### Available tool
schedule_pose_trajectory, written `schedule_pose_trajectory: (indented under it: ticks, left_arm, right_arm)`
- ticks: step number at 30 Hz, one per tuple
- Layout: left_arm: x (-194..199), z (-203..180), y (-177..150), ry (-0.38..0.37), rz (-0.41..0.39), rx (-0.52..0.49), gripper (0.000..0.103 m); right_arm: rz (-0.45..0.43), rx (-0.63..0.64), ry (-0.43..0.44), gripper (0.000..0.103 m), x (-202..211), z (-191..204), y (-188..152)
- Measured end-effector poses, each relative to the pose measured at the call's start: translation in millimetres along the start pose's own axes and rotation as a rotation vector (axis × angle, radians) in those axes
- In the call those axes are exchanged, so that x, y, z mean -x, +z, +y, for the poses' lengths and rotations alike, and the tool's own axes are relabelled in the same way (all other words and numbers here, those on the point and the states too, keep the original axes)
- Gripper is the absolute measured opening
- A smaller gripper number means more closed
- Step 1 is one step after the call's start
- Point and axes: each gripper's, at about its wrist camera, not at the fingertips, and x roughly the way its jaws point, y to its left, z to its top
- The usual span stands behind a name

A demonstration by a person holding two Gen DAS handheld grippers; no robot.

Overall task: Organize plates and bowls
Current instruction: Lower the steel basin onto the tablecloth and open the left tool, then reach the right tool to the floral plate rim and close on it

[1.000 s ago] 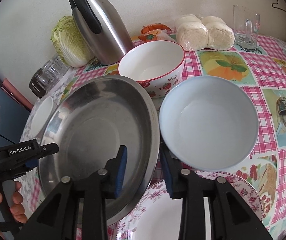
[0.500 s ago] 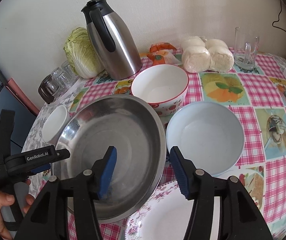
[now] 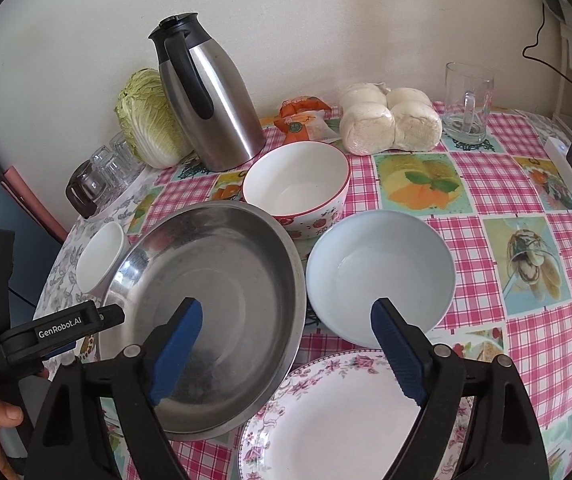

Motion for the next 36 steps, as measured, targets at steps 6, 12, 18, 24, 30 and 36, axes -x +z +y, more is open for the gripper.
schedule_pose_trajectory:
  ticks: [6, 12, 18, 24, 30, 36]
  left_arm:
    - [11, -7, -5, -0.006, -0.021, -0.03, 0.103]
    - [25, -16, -12, -0.026, -0.063, -0.073, 0.103]
    - [46, -31, -20, -0.023, -0.17, -0.161, 0.103]
    - [62, -40, -29, -0.071, -0.257, -0.179, 0.103]
    - [72, -56, -41, -0.141, -0.244, -0.192, 0.103]
    - [76, -85, -64, -0.183, -0.188, -0.266, 0.103]
  right_arm:
    - [-0.008, 0.003, -0.009, 0.094, 9, -1, -1]
    - [-0.001, 0.018, -0.022, 0.094, 17, -4, -6]
    - [-0.023, 0.012, -0.042, 0.094, 29, -16, -13]
    - [-0.023, 0.002, -0.09, 0.095, 39, -41, -26]
    - [-0.04, -0.065, -0.118, 0.103, 51, -76, -33]
    - [-0.005, -0.228, -0.111, 0.103, 49, -114, -40]
